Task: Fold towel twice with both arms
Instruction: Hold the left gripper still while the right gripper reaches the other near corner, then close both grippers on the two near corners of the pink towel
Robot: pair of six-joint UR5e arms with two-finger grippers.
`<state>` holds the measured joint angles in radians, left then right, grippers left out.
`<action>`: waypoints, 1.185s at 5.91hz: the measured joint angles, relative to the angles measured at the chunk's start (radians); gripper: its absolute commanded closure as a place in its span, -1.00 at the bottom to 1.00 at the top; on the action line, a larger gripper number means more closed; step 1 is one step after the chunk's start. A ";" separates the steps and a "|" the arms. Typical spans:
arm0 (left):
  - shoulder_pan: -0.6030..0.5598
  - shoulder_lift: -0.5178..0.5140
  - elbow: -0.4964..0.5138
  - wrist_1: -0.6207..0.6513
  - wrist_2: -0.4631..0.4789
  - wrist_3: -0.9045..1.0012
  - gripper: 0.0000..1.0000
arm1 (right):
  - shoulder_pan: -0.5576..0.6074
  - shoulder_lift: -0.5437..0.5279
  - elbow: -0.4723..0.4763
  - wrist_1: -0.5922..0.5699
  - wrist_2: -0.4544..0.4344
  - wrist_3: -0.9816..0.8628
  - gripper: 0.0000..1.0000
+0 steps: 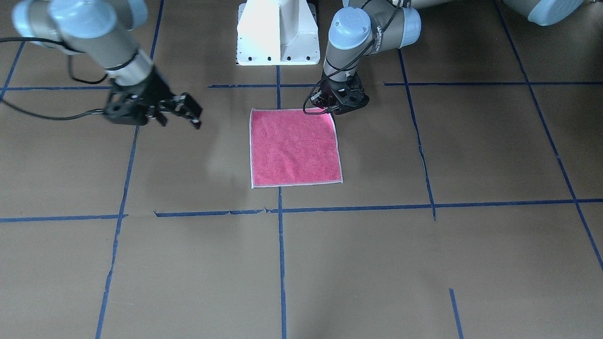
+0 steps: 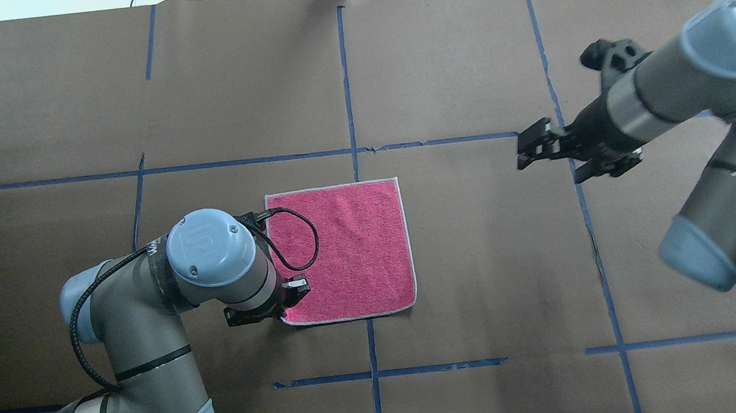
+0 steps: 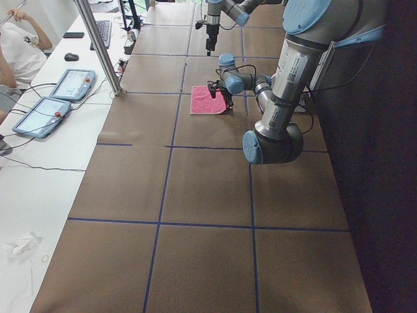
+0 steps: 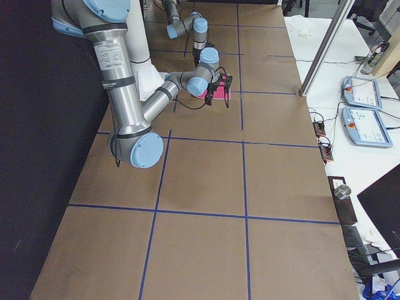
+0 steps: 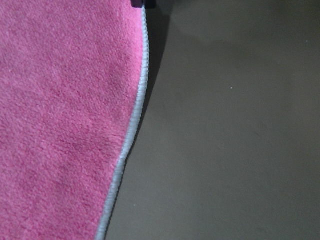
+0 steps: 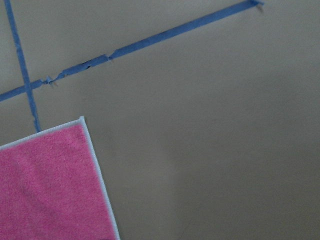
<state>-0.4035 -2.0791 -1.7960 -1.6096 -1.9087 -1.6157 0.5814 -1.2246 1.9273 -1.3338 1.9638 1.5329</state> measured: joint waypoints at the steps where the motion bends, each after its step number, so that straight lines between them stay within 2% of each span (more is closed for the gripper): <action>1: -0.006 -0.002 0.000 -0.001 -0.001 0.003 0.96 | -0.082 0.055 -0.040 -0.003 -0.071 0.068 -0.96; 3: -0.011 -0.005 0.000 -0.002 -0.001 0.005 0.96 | -0.175 0.111 -0.102 -0.004 -0.150 0.109 -0.80; 6: -0.012 -0.006 0.002 -0.009 -0.001 0.002 0.96 | -0.263 0.118 -0.112 -0.018 -0.185 0.131 -0.20; 7: -0.012 -0.006 0.003 -0.010 -0.001 0.002 0.96 | -0.276 0.122 -0.114 -0.023 -0.193 0.139 -0.14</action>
<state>-0.4157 -2.0847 -1.7934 -1.6197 -1.9098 -1.6136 0.3056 -1.1027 1.8129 -1.3568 1.7708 1.6715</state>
